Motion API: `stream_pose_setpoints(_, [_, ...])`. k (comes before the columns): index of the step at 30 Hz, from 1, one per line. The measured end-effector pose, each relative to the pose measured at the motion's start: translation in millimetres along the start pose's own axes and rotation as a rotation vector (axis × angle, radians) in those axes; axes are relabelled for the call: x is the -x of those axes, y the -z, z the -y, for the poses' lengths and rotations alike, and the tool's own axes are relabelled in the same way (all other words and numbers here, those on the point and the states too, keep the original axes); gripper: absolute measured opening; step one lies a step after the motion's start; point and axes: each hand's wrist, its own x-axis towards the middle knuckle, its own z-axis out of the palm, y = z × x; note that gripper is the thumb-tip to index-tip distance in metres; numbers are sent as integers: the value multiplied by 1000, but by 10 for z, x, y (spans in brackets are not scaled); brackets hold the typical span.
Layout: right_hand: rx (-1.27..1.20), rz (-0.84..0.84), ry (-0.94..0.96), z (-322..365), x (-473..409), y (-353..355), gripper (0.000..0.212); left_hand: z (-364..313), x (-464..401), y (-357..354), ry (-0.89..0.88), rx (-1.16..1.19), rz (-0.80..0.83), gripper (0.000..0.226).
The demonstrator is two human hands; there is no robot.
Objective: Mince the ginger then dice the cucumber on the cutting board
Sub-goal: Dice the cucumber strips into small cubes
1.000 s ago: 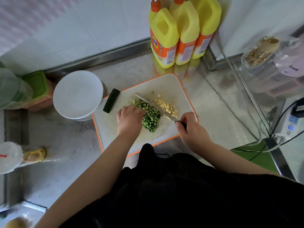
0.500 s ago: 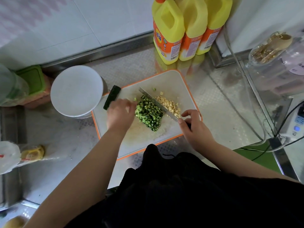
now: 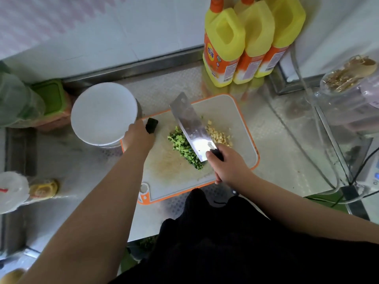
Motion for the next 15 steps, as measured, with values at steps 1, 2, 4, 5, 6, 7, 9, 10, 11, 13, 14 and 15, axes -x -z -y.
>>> stream_pose_setpoints(1, [40, 8, 6, 27, -31, -38, 28, 51, 81, -30, 31, 63, 33, 35])
stream_pose_setpoints(2, [85, 18, 9, 49, -61, -82, 27, 113, 185, -77, 66, 146, 67, 34])
stream_pose_setpoints(4, [163, 50, 4, 39, -146, -200, 24, 232, 434, -197, 147, 293, 104, 41])
stream_pose_setpoints(5, [193, 66, -1, 17, -187, -268, 23, 279, 562, -267, 185, 346, 100, 45])
stream_pose_setpoints(6, [215, 85, -5, 3, -215, -335, 23, 320, 679, -339, 216, 392, 88, 48])
stream_pose_setpoints(7, [233, 103, -4, -15, -237, -402, 22, 345, 780, -410, 241, 423, 76, 51])
stream_pose_setpoints(9, [304, 138, 17, -49, -254, -532, 22, 384, 916, -536, 272, 476, 61, 53])
stream_pose_setpoints(10, [346, 158, 31, -53, -243, -586, 21, 395, 960, -577, 284, 534, 62, 51])
stream_pose_setpoints(11, [387, 177, 44, -64, -233, -633, 20, 405, 993, -609, 299, 616, 68, 47])
stream_pose_setpoints(13, [458, 204, 50, -95, -203, -700, 17, 407, 1045, -631, 331, 768, 77, 32])
stream_pose_setpoints(14, [491, 220, 55, -108, -188, -721, 16, 409, 1065, -633, 345, 823, 87, 26])
stream_pose_setpoints(15, [518, 244, 61, -125, -176, -742, 15, 408, 1080, -638, 357, 875, 98, 21])
